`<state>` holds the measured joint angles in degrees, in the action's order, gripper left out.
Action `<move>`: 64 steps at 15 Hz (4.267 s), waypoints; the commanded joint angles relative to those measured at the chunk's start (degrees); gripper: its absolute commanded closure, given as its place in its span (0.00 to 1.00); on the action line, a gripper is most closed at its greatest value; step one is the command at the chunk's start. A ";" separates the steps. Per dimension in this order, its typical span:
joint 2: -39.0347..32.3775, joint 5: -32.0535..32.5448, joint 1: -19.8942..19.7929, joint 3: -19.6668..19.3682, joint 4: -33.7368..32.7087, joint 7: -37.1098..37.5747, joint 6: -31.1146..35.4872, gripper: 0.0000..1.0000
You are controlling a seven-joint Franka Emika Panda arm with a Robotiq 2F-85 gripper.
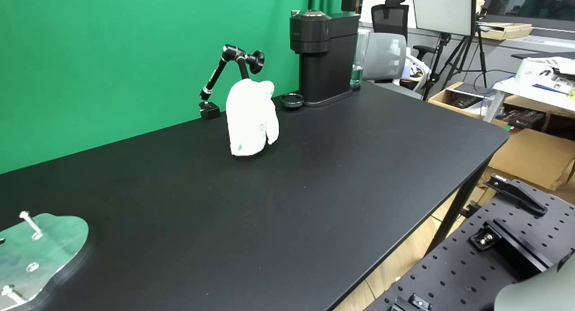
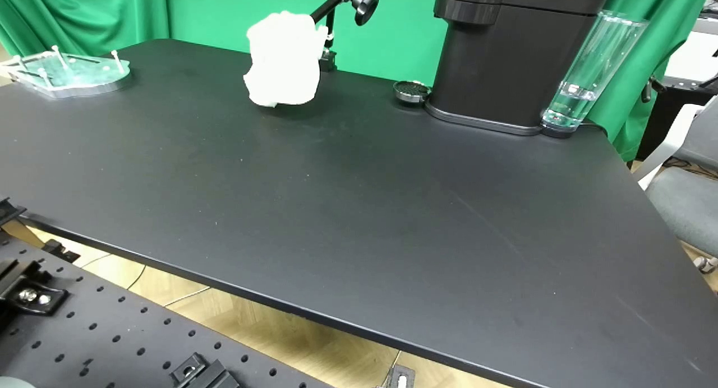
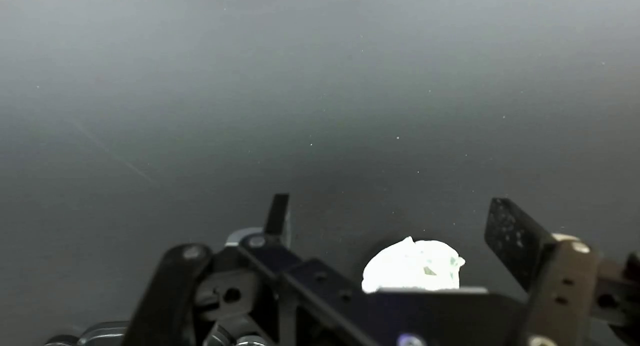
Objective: Place the cloth on the table
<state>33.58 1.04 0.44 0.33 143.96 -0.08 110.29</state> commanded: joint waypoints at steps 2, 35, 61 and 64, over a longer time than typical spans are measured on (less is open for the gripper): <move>-5.68 1.41 0.17 0.97 -1.17 0.04 9.80 0.00; -41.03 6.37 5.82 5.07 -11.73 5.59 38.93 0.30; -16.67 3.36 -1.06 2.67 4.26 15.64 33.92 1.00; -14.75 3.84 -4.04 2.46 6.50 17.95 33.19 1.00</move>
<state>15.41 4.27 -1.43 3.01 147.56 13.92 144.63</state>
